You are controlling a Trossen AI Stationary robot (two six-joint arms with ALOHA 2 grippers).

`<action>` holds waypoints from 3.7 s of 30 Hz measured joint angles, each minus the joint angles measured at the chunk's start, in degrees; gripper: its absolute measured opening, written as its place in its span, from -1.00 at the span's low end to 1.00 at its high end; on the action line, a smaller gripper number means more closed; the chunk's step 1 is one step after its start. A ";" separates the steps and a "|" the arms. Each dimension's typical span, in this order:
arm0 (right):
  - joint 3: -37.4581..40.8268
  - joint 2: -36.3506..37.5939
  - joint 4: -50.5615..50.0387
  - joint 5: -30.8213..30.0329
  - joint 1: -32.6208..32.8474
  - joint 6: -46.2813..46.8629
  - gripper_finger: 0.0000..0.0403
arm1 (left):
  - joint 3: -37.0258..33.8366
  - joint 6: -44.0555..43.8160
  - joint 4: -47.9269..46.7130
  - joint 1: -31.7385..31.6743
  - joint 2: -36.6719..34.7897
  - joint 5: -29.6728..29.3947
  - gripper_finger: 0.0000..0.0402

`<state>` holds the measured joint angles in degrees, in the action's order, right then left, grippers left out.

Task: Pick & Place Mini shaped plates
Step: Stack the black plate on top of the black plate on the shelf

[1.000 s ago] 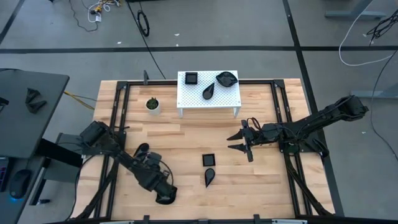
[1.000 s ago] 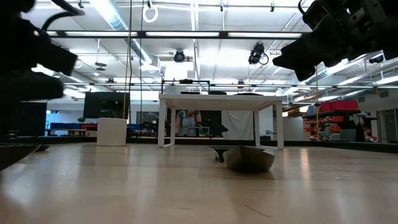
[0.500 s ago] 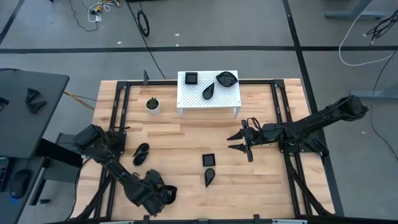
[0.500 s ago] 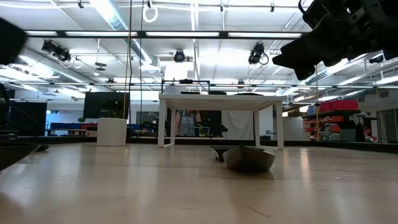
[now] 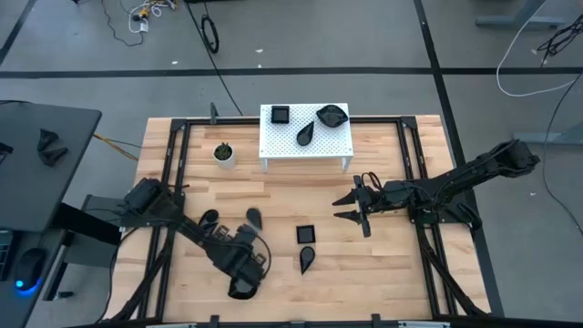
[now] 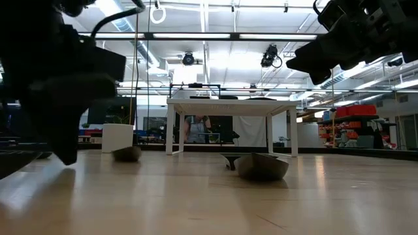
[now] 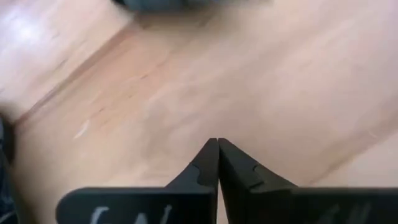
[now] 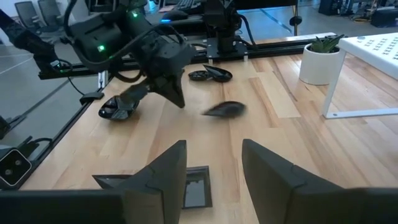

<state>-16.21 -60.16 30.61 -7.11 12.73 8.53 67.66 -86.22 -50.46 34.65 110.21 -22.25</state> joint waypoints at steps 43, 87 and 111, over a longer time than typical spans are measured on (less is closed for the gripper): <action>0.00 0.00 -0.39 -0.02 -0.22 -0.01 -0.22 | -1.34 50.98 -1.48 -34.84 -0.53 7.67 -0.96; 0.00 0.00 -1.07 -0.02 -0.22 0.71 -0.22 | -3.85 19.55 15.71 -18.13 -0.36 -9.37 -0.23; -0.08 -2.06 -0.27 -0.02 -0.20 0.52 -0.22 | -5.22 28.72 22.53 -27.12 -3.28 -7.95 -0.60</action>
<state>-16.29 -62.22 30.34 -7.14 12.53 9.05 62.43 -57.50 -27.93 7.52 106.94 -30.20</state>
